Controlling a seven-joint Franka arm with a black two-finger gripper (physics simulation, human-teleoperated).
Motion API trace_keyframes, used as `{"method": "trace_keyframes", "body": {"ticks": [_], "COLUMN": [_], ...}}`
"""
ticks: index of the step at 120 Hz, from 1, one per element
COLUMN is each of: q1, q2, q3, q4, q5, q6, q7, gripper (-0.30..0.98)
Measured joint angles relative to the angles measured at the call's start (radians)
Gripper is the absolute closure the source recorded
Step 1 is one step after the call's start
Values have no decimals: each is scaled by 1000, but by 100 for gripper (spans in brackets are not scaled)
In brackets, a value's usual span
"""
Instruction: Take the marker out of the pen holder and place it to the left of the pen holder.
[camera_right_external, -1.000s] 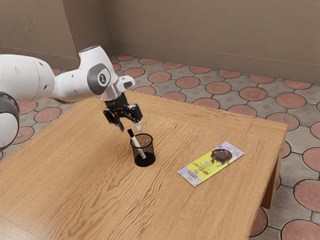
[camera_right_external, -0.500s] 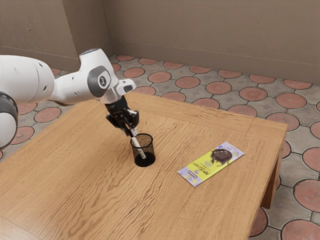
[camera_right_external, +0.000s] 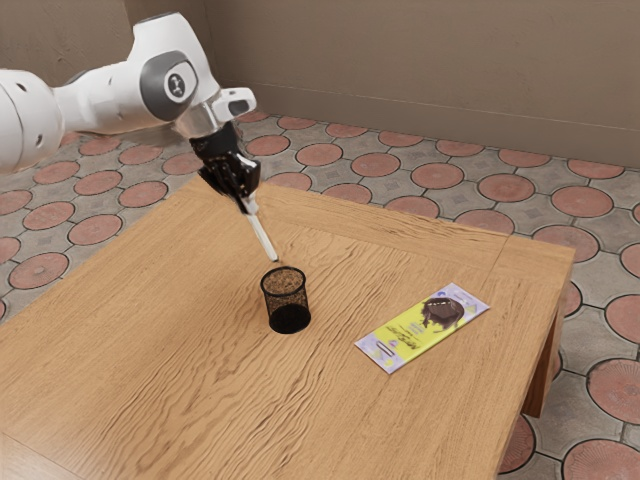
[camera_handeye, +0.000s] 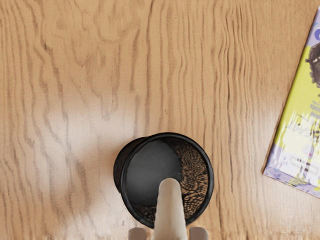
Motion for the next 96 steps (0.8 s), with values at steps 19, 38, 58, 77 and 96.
{"method": "trace_keyframes", "body": {"ticks": [19, 38, 58, 77, 96], "q1": [2, 2, 4, 6, 11], "q2": [31, 177, 327, 408, 468], "q3": [20, 25, 52, 55, 55], "q4": [114, 231, 303, 353, 385], "q5": [237, 364, 408, 416, 409], "q6": [-313, -618, -801, -882, -903], "q7": [-24, -53, -82, -104, -125], "gripper": [78, 78, 79, 79, 63]}}
